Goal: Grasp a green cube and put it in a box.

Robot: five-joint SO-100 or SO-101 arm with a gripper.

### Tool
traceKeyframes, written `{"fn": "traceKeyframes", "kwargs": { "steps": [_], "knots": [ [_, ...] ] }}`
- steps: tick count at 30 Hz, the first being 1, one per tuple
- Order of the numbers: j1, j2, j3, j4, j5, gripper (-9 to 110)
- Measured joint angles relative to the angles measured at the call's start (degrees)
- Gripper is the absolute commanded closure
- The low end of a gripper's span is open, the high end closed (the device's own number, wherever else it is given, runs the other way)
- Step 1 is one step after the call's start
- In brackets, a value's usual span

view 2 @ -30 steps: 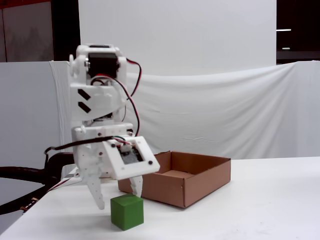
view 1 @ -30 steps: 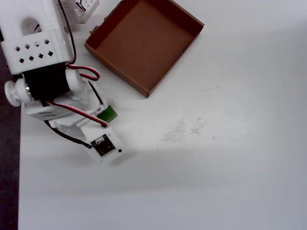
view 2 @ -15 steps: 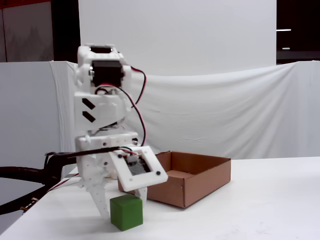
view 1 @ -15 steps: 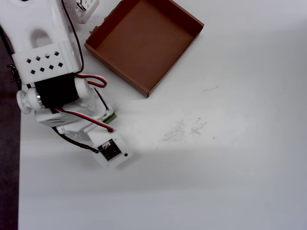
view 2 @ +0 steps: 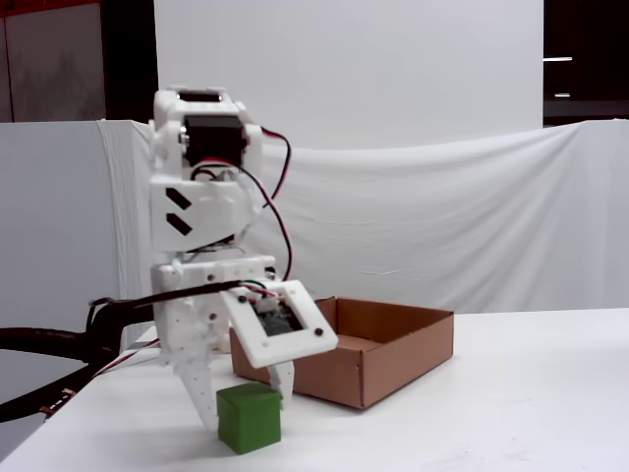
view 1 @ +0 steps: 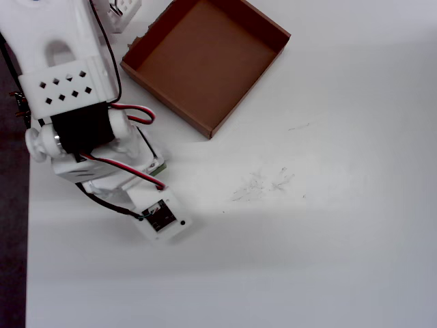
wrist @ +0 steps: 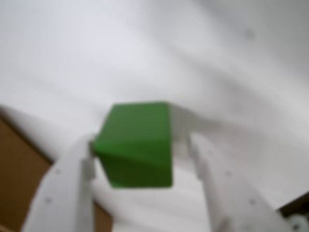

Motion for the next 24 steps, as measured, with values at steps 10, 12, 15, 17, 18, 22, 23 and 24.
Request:
{"fn": "traceKeyframes", "kwargs": {
  "steps": [10,12,15,17,18,22,23,24],
  "knots": [
    [-0.1,0.0,0.4,0.0,0.0,80],
    [-0.4,0.0,0.7,0.0,0.0,80],
    [-0.7,0.0,0.7,0.0,0.0,82],
    [-0.8,0.0,0.7,0.0,0.0,84],
    [-0.8,0.0,0.7,0.0,0.0,84],
    [-0.9,0.0,1.2,0.0,0.0,87],
    [-0.9,0.0,1.2,0.0,0.0,87],
    [-0.9,0.0,1.2,0.0,0.0,88]
  ]
}}
